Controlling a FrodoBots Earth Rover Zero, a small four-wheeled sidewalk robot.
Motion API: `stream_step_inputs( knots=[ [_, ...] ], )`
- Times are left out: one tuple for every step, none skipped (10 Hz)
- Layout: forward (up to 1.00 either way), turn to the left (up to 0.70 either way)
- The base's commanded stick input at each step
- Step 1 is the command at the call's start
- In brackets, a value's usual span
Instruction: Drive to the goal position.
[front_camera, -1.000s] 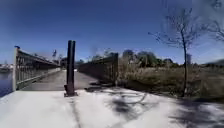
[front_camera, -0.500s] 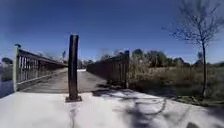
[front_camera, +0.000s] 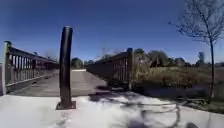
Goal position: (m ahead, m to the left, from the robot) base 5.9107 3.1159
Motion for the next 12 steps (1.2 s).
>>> stream_step_inputs(
  knots=[
    [0.85, 0.21],
    [0.85, 0.33],
    [0.85, 0.34],
    [0.85, 0.34],
    [0.85, 0.34],
    [0.85, 0.34],
    [0.85, 0.34],
    [0.85, 0.34],
    [0.85, 0.34],
    [0.85, 0.22],
    [0.85, 0.0],
    [0.85, 0.0]
  ],
)
